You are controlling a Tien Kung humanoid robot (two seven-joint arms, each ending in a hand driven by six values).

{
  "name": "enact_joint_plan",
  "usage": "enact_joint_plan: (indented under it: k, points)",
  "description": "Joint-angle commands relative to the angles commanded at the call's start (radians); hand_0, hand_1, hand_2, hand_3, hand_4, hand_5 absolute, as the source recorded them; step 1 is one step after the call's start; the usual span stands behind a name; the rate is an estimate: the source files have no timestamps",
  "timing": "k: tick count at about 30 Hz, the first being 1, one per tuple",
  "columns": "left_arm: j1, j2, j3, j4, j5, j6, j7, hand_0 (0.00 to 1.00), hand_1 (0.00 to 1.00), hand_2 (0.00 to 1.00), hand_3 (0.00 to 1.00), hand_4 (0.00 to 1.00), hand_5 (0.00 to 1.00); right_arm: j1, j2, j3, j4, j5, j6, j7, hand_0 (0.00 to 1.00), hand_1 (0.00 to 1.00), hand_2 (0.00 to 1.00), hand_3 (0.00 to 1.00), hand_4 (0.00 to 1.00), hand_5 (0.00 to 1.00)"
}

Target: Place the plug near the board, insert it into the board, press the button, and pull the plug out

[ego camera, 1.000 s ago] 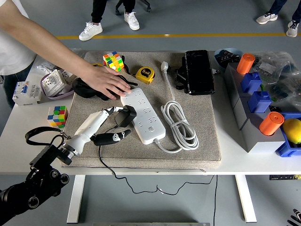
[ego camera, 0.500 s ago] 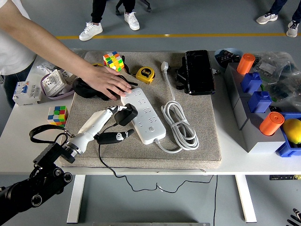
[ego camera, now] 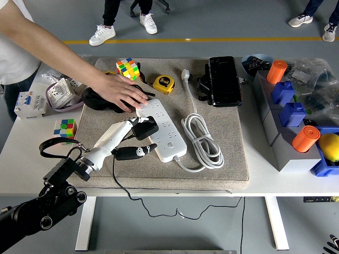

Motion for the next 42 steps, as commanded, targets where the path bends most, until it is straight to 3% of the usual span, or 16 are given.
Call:
enact_joint_plan:
  k: [18, 25, 31, 37, 38, 42]
  points:
    - [-0.048, -0.031, 0.020, 0.015, 0.026, -0.019, 0.055, 0.838, 0.829, 0.814, 0.787, 0.836, 0.496, 0.000, -0.001, -0.001, 0.000, 0.001, 0.000, 0.001, 0.593, 0.643, 0.585, 0.494, 0.772, 0.493]
    - [-0.048, -0.028, 0.003, 0.000, 0.028, -0.018, 0.055, 0.836, 0.827, 0.810, 0.783, 0.843, 0.502, 0.000, -0.001, 0.001, 0.000, 0.001, 0.000, 0.001, 0.593, 0.642, 0.584, 0.494, 0.771, 0.493]
    - [-0.036, -0.010, -0.039, -0.081, 0.025, -0.021, 0.066, 0.834, 0.826, 0.810, 0.783, 0.847, 0.500, -0.001, -0.002, 0.002, 0.000, 0.000, 0.000, 0.000, 0.594, 0.643, 0.586, 0.494, 0.771, 0.493]
    - [-0.029, 0.006, -0.050, -0.198, 0.012, -0.046, 0.111, 0.819, 0.811, 0.798, 0.771, 0.856, 0.503, 0.000, -0.004, 0.001, 0.001, -0.001, 0.000, 0.000, 0.593, 0.644, 0.586, 0.494, 0.771, 0.494]
    - [-0.026, 0.009, -0.053, -0.226, 0.013, -0.061, 0.135, 0.690, 0.693, 0.714, 0.750, 0.866, 0.509, 0.000, -0.004, 0.001, 0.002, -0.001, 0.000, 0.000, 0.593, 0.644, 0.586, 0.494, 0.771, 0.493]
    - [-0.021, 0.016, -0.067, -0.331, 0.010, -0.130, 0.244, 0.690, 0.693, 0.714, 0.750, 0.866, 0.509, -0.001, -0.004, -0.001, 0.001, -0.001, 0.001, -0.001, 0.593, 0.644, 0.586, 0.494, 0.771, 0.493]
